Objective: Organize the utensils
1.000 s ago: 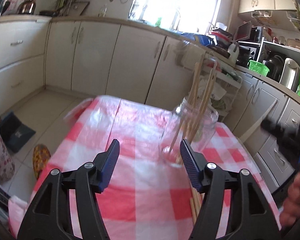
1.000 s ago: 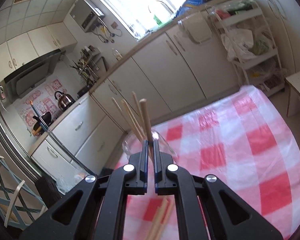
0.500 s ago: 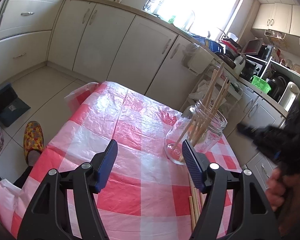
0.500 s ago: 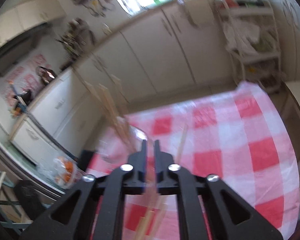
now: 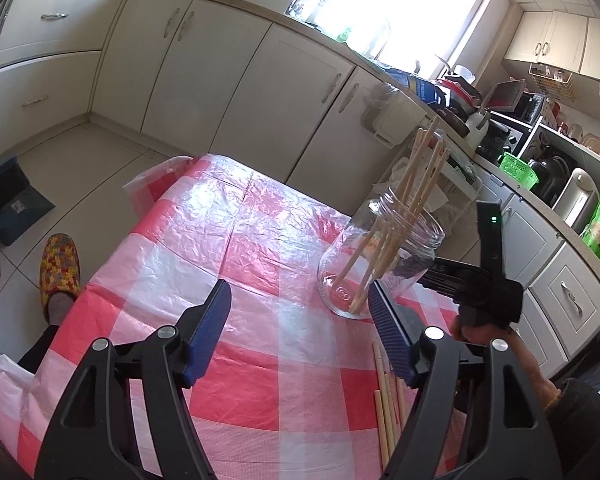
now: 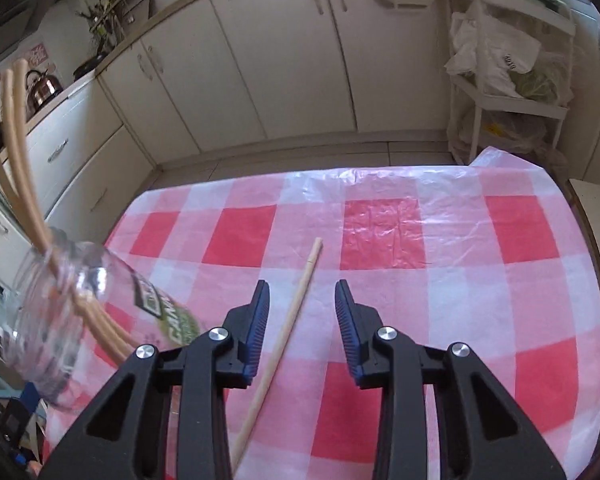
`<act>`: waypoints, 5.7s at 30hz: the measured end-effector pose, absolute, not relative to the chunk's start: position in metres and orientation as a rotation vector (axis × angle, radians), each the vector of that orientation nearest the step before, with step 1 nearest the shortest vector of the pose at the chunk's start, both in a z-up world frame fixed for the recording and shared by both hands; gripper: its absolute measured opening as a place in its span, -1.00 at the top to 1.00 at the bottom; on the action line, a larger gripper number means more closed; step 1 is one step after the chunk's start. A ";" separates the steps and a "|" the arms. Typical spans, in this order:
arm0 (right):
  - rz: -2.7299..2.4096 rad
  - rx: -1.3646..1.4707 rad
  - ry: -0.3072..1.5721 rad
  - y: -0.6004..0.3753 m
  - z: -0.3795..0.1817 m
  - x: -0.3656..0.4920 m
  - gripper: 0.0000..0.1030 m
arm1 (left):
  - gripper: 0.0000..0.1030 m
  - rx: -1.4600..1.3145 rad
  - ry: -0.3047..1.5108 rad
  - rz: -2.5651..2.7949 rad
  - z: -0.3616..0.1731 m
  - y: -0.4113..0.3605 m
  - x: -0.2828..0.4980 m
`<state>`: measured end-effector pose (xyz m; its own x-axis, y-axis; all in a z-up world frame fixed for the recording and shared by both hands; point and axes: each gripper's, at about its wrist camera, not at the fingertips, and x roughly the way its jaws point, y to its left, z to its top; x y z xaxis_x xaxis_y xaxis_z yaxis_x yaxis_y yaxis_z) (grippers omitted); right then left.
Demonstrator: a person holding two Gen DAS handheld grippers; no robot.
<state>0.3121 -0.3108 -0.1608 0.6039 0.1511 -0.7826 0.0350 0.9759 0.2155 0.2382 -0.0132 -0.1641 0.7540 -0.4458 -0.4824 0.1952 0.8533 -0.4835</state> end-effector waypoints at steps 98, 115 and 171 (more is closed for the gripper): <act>0.027 0.155 0.981 -0.295 -0.165 0.094 0.89 | -0.36 0.124 0.937 -0.295 -0.182 -0.113 0.171; 0.049 0.160 0.989 -0.297 -0.165 0.092 0.89 | 0.90 0.113 0.999 -0.407 -0.182 -0.126 0.184; 0.093 0.394 0.869 -0.317 -0.158 0.092 0.89 | 0.91 0.051 0.770 -0.424 -0.131 -0.107 0.188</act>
<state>0.0923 -0.3173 -0.1576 0.6464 0.2377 -0.7250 0.0789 0.9243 0.3735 0.1880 -0.1069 -0.1308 0.6382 -0.3528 -0.6843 0.3896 0.9146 -0.1081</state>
